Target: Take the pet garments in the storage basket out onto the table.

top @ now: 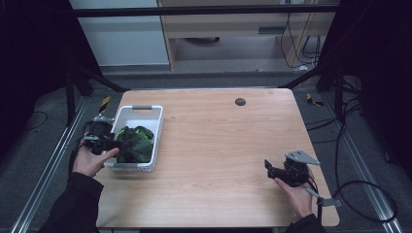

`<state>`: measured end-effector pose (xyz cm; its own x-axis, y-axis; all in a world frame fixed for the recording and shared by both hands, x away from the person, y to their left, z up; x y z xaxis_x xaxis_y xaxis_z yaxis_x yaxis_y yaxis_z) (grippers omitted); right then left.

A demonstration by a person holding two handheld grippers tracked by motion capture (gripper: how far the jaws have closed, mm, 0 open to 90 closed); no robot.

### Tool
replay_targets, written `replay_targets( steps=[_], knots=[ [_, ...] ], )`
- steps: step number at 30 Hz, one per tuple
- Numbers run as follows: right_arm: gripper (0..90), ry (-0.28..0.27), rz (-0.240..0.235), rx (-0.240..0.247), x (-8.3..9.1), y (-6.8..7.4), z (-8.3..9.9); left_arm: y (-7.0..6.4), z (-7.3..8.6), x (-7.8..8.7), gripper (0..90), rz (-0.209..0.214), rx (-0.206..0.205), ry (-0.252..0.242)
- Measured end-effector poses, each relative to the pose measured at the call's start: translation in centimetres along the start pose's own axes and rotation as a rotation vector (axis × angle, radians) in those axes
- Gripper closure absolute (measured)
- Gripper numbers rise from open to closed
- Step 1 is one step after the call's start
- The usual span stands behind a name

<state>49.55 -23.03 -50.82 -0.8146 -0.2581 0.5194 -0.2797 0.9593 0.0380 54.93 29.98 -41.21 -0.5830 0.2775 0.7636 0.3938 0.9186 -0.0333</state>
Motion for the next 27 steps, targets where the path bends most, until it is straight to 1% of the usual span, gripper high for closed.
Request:
replay_targets(
  steps=[2, 5, 6, 8, 10, 17, 23, 27],
  knots=[
    [14.4, 0.007, -0.003, -0.006, 0.0, 0.1, 0.0, 0.1, -0.3, -0.2, 17.4, -0.001, -0.003, 0.018],
    [14.4, 0.008, -0.002, -0.001, -0.1, 0.0, 0.1, 0.0, -0.5, -0.3, 17.4, -0.005, -0.007, 0.025],
    [14.3, 0.007, -0.001, 0.003, -0.1, 0.0, 0.1, -0.1, -0.7, -0.4, 17.4, 0.001, -0.013, 0.033],
    [14.3, 0.009, -0.001, 0.002, -0.1, 0.0, 0.1, -0.1, -0.8, -0.5, 17.4, 0.002, -0.011, 0.035],
    [14.3, 0.014, -0.005, -0.007, -0.1, 0.1, 0.1, -0.1, -1.0, -0.6, 17.4, 0.002, -0.017, 0.053],
    [14.2, 0.017, -0.004, 0.000, -0.2, 0.0, 0.1, -0.1, -1.3, -1.2, 18.0, 0.006, -0.026, 0.100],
    [14.1, 0.022, -0.007, 0.008, -0.2, 0.1, 0.2, -0.2, -1.4, -2.1, 18.3, 0.013, -0.039, 0.142],
    [14.1, 0.026, -0.013, 0.009, -0.2, 0.2, 0.3, -0.2, -1.4, -2.6, 18.4, 0.007, -0.048, 0.175]
  ],
)
Point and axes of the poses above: each handheld gripper's, and its own axes: x roughly backward along the jaws, z roughly out of its underside, y roughly to its left, the point moved 6 cm from there along -x, roughly forward along the jaws
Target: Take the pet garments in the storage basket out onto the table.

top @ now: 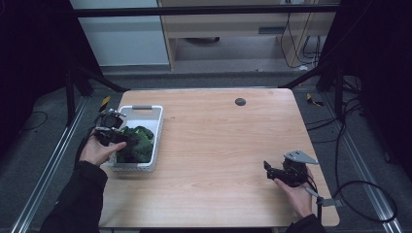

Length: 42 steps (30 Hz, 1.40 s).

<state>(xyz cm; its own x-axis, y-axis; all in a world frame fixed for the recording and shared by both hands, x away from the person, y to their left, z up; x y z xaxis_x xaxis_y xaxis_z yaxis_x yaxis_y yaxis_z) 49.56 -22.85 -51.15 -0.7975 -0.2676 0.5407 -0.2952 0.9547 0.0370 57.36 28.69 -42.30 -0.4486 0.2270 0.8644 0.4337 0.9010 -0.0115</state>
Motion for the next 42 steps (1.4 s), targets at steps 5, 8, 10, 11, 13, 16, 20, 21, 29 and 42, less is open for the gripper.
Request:
replay_targets(
  steps=[5, 8, 10, 11, 13, 16, 20, 21, 29, 42],
  knots=[
    [14.0, 0.004, -0.005, 0.000, 0.0, 0.0, 0.0, -0.2, -0.2, -0.8, 18.5, -0.003, -0.009, 0.026],
    [14.0, 0.005, -0.005, 0.002, 0.0, 0.1, 0.0, -0.3, -0.3, -1.1, 18.7, -0.007, -0.018, 0.032],
    [14.0, 0.006, -0.003, 0.006, -0.1, 0.0, 0.0, -0.3, -0.2, -1.3, 19.1, -0.012, -0.029, 0.044],
    [14.0, 0.006, -0.003, 0.006, -0.1, 0.0, 0.0, -0.3, -0.2, -1.3, 19.2, -0.012, -0.029, 0.044],
    [14.0, 0.009, -0.005, 0.004, -0.1, 0.1, 0.1, -0.2, -0.2, -1.4, 19.3, -0.013, -0.030, 0.045],
    [14.0, 0.012, -0.004, 0.008, -0.2, 0.0, 0.1, -0.2, -0.2, -1.6, 19.7, -0.011, -0.031, 0.053],
    [13.8, 0.019, -0.006, 0.005, -0.2, 0.2, 0.1, -0.2, 0.0, -2.0, 20.0, -0.007, -0.037, 0.065],
    [13.8, 0.019, -0.004, 0.009, -0.2, 0.2, 0.1, -0.3, 0.0, -2.3, 20.0, -0.008, -0.040, 0.074],
    [13.7, 0.024, -0.002, 0.012, -0.3, 0.1, 0.1, -0.5, 0.0, -3.2, 21.1, -0.014, -0.059, 0.111],
    [13.6, 0.030, -0.002, 0.017, -0.3, 0.2, 0.2, -0.3, 0.7, -4.9, 27.2, -0.020, -0.078, 0.167]
  ],
)
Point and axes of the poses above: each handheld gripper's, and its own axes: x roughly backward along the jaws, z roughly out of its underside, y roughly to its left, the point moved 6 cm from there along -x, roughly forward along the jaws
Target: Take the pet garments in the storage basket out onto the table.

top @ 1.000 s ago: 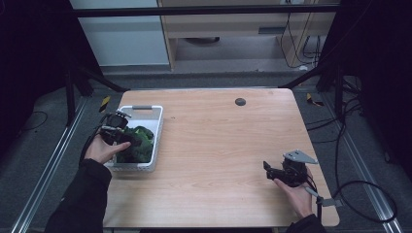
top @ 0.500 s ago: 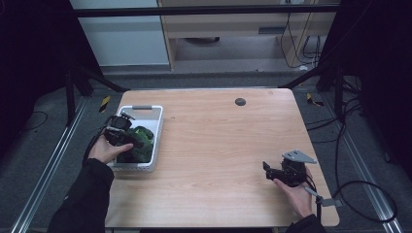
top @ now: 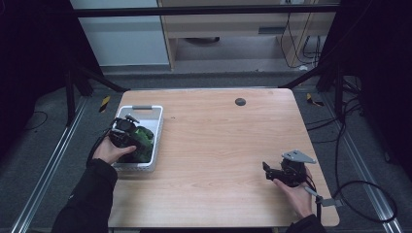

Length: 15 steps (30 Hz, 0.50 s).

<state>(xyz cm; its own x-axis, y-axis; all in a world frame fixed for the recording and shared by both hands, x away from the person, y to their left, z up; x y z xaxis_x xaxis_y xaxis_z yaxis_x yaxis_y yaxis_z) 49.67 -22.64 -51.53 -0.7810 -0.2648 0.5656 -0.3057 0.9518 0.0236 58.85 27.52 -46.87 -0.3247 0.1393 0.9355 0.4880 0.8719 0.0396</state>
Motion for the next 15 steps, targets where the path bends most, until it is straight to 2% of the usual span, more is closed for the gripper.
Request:
replay_targets(
  steps=[7, 14, 15],
  knots=[
    [13.6, 0.001, 0.003, 0.000, -0.03, -0.01, 0.01, 0.25, 0.21, -0.44, 35.9, -0.013, -0.004, -0.001],
    [13.5, 0.002, 0.003, 0.002, -0.06, -0.02, 0.01, 0.44, 0.30, -0.53, 53.0, -0.017, 0.006, 0.013],
    [13.5, 0.002, 0.003, 0.002, -0.06, -0.02, 0.01, 0.45, 0.31, -0.55, 53.0, -0.017, 0.006, 0.016]
  ],
)
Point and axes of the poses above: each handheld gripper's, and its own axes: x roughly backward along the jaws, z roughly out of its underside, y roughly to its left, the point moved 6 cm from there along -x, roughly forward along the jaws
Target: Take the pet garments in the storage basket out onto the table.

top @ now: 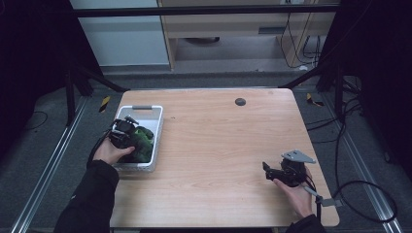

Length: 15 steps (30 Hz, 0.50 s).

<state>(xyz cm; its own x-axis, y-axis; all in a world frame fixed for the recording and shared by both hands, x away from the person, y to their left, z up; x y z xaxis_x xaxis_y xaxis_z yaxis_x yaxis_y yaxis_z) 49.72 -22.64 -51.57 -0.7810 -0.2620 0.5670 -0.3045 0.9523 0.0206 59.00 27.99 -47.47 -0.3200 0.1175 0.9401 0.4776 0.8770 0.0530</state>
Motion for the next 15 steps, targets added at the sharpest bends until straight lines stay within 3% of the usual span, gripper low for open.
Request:
replay_targets(
  steps=[4, 15],
  knots=[
    [13.6, 0.003, -0.001, 0.001, 0.0, 0.0, 0.0, 0.0, 0.0, 0.1, 63.4, -0.002, 0.001, -0.001],
    [13.6, 0.010, 0.000, -0.003, -0.1, 0.1, 0.1, 0.1, 0.2, 1.1, 72.8, -0.005, -0.020, -0.030]
  ],
)
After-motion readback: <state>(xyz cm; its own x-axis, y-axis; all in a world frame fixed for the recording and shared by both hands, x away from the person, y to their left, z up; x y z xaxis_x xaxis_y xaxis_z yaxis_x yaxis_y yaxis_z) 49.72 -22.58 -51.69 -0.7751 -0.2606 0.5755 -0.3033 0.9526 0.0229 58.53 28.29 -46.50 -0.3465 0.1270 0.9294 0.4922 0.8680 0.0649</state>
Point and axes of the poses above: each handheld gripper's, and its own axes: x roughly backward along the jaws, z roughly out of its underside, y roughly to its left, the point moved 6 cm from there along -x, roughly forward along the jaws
